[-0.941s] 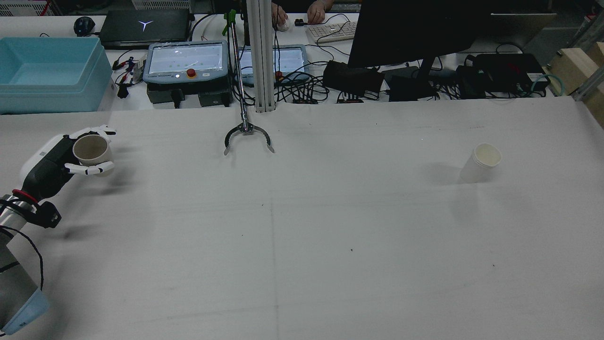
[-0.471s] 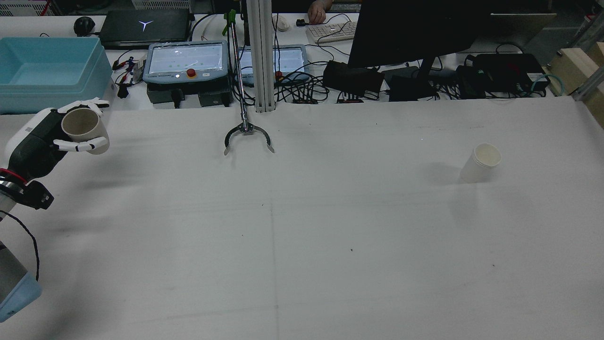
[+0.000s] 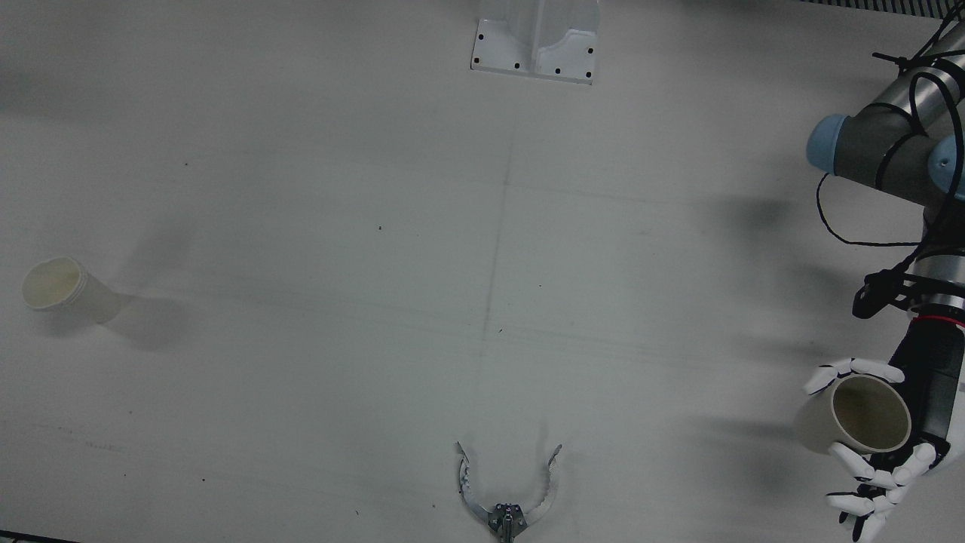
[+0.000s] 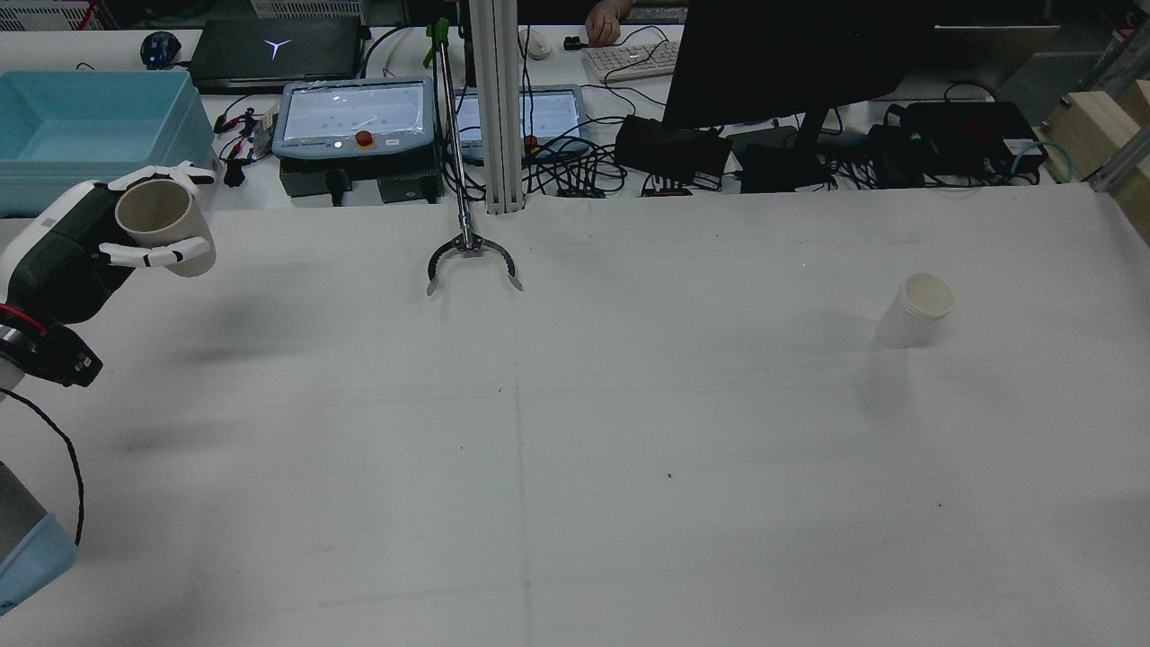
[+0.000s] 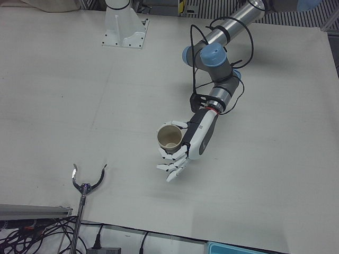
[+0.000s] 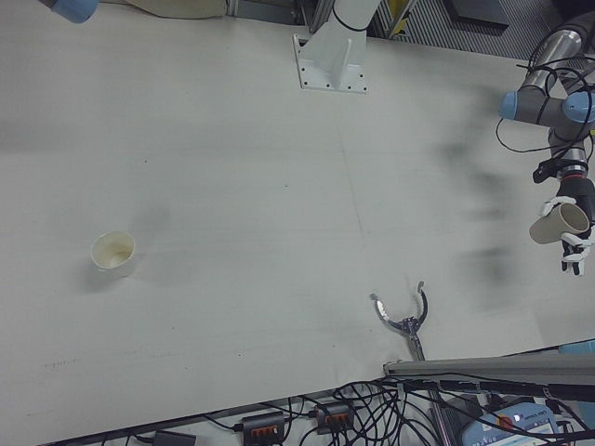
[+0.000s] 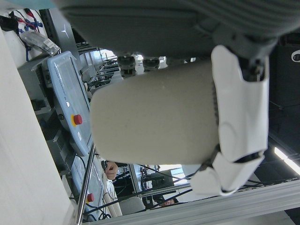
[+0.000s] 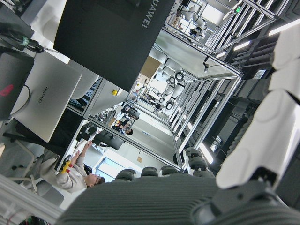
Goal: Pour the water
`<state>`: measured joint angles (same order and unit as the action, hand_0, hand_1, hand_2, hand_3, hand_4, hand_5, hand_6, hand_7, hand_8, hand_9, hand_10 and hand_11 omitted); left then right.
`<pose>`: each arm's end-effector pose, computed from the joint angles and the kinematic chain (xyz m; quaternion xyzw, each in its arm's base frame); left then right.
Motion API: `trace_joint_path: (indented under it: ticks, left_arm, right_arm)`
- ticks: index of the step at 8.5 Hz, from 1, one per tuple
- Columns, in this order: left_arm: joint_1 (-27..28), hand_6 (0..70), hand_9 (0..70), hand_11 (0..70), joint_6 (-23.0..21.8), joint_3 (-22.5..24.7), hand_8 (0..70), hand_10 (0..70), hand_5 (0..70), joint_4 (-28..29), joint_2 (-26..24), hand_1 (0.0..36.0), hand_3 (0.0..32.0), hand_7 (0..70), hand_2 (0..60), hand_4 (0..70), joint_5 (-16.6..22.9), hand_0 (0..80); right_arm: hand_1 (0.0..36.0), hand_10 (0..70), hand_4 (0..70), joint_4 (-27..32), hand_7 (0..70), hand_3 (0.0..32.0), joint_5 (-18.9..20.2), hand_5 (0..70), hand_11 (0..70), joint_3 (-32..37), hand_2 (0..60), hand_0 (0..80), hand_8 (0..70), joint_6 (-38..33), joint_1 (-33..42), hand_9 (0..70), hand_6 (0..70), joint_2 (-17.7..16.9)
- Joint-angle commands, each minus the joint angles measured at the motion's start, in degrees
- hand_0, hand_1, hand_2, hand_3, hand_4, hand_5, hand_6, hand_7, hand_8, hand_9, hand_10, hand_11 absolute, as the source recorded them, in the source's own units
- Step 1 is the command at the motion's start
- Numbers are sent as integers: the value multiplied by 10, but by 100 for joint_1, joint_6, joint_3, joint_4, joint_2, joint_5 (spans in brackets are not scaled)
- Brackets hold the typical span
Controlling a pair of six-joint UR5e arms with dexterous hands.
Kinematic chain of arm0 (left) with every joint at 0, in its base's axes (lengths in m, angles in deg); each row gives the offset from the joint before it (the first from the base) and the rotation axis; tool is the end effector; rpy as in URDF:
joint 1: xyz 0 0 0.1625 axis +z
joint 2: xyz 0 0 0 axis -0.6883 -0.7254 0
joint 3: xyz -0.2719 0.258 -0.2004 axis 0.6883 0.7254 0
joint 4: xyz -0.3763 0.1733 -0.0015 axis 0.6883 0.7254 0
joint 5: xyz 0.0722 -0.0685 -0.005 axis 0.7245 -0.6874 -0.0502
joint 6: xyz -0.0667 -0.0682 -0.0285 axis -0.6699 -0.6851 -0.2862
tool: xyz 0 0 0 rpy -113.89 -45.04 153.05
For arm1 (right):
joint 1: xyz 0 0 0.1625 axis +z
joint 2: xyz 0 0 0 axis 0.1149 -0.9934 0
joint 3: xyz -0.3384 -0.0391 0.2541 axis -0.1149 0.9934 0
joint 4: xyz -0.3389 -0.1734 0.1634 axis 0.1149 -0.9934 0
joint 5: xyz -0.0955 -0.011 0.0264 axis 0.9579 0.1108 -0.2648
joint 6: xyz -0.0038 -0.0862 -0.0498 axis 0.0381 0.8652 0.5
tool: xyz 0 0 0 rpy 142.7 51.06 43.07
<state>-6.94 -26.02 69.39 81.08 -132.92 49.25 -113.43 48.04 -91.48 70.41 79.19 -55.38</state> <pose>0.2399 -0.5634 0.4961 -0.0138 0.7922 -0.5930 0.1433 0.1174 -0.4718 0.6133 0.1993 -0.6613 0.7117 0.1286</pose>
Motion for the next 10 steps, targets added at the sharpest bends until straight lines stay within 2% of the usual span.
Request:
trace_joint_path:
  ticks: [1, 2, 3, 4, 5, 7, 8, 9, 10]
  left_arm:
    - [43, 144, 98, 116, -171, 385, 43, 60, 700, -455, 2, 360, 0, 317, 600, 267, 97, 523]
    - [43, 145, 96, 115, -171, 491, 42, 60, 700, -586, 2, 360, 0, 318, 600, 268, 107, 526]
    - [43, 145, 97, 115, -189, 509, 42, 59, 700, -622, 2, 360, 0, 321, 600, 267, 116, 525]
    - [52, 142, 95, 111, -250, 631, 39, 58, 700, -701, 115, 360, 0, 319, 600, 262, 116, 521]
    - [69, 140, 93, 109, -259, 833, 38, 56, 700, -728, 325, 360, 0, 318, 600, 260, 107, 518]
    - [69, 137, 90, 105, -268, 1001, 36, 54, 700, -728, 538, 360, 0, 314, 600, 252, 107, 517]
    - [78, 137, 91, 105, -268, 1019, 36, 53, 700, -728, 538, 360, 0, 313, 600, 252, 116, 518]
    - [95, 135, 88, 104, -268, 1089, 34, 53, 700, -806, 538, 360, 0, 311, 600, 250, 159, 518]
    - [96, 133, 85, 101, -259, 1090, 32, 51, 700, -825, 538, 360, 0, 309, 600, 248, 160, 518]
  right_arm:
    - [107, 29, 102, 1055, 101, 0, -341, 86, 53, 1313, 149, 432, 13, -831, -921, 48, 47, 253]
    - [107, 43, 102, 1065, 117, 0, -560, 77, 72, 1297, 160, 430, 34, -685, -1280, 77, 63, 428]
    - [110, 44, 93, 1074, 86, 0, -1319, 52, 76, 1132, 142, 438, 23, -379, -1710, 60, 47, 378]
    - [122, 45, 40, 1152, 3, 0, -2231, 0, 80, 1147, 115, 457, 8, -332, -2254, 35, 3, 194]
    - [118, 32, 8, 1266, 0, 0, -2684, 0, 61, 1295, 120, 440, 0, -323, -2608, 18, 0, 201]
    - [117, 30, 0, 1285, 0, 0, -3099, 0, 57, 1341, 134, 424, 0, 262, -2769, 19, 0, 141]
    - [124, 31, 0, 1485, 0, 0, -3145, 0, 60, 1550, 131, 433, 0, 301, -2796, 18, 0, 96]
    - [157, 30, 0, 1635, 0, 0, -3163, 0, 62, 1787, 148, 462, 1, 336, -2865, 17, 0, 105]
    - [170, 27, 0, 1784, 0, 0, -3277, 0, 59, 2076, 175, 465, 3, 354, -3049, 15, 0, 122]
